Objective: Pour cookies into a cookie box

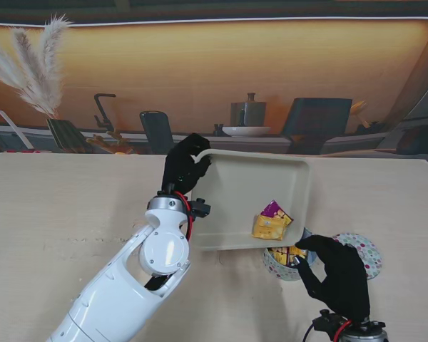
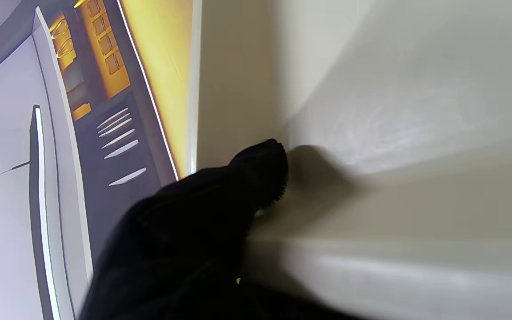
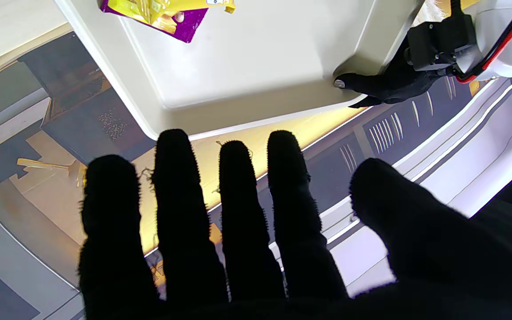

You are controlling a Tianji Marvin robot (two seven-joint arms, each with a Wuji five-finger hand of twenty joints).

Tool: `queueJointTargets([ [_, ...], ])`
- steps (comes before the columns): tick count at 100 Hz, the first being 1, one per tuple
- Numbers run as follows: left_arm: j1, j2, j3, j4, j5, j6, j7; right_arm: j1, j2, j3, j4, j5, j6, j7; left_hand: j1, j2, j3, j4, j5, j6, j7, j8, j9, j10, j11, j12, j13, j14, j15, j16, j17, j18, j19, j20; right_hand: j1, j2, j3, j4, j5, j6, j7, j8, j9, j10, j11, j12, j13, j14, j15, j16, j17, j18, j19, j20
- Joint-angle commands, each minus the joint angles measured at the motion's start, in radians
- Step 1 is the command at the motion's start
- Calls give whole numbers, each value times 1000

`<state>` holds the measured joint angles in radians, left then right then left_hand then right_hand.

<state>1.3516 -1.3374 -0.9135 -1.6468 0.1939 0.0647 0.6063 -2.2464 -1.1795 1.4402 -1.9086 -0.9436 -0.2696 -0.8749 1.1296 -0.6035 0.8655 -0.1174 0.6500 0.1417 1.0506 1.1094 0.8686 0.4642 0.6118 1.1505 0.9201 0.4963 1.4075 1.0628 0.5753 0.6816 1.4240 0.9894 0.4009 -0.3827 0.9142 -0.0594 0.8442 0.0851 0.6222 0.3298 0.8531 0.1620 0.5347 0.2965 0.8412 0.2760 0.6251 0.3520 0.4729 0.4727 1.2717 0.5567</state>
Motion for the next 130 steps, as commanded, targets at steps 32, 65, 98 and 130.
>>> queueJointTargets([
  [32, -8, -31, 10, -19, -9, -15, 47, -8, -4, 1, -5, -3, -2, 8, 42, 161, 149, 83, 108, -43, 132, 24, 121, -76, 226, 47, 35, -39, 10, -14, 16, 6, 51, 25, -22, 4, 8, 19, 19, -12, -17, 20, 20, 3, -4, -3, -3, 28, 0, 1, -15, 17, 0, -3],
  [65, -19, -34, 39, 32, 26, -4, 49, -8, -4, 1, -4, -2, -1, 10, 43, 158, 151, 82, 110, -40, 132, 23, 121, -73, 225, 46, 32, -33, 11, -14, 13, 11, 48, 24, -22, 4, 8, 19, 19, -13, -18, 20, 19, 2, -4, -3, -4, 28, 0, 1, -16, 17, 0, -3],
  [98, -21, -45, 44, 36, 15, -19, 78, -12, -5, 4, -5, -2, -3, 3, 42, 160, 150, 81, 109, -44, 134, 22, 120, -75, 227, 46, 33, -35, 13, -15, 14, 11, 49, 24, -22, 4, 8, 19, 18, -12, -18, 20, 19, 2, -4, -3, -4, 28, 0, 1, -15, 17, 0, -3],
  [130, -11, -45, 36, 14, 33, -66, 109, -15, -5, 6, -6, -2, -3, 0, 43, 159, 150, 80, 110, -41, 134, 21, 121, -74, 227, 46, 33, -36, 13, -16, 15, 11, 49, 24, -21, 5, 8, 19, 19, -13, -18, 20, 18, 4, -5, -3, -4, 27, 1, 1, -15, 17, 0, -3],
])
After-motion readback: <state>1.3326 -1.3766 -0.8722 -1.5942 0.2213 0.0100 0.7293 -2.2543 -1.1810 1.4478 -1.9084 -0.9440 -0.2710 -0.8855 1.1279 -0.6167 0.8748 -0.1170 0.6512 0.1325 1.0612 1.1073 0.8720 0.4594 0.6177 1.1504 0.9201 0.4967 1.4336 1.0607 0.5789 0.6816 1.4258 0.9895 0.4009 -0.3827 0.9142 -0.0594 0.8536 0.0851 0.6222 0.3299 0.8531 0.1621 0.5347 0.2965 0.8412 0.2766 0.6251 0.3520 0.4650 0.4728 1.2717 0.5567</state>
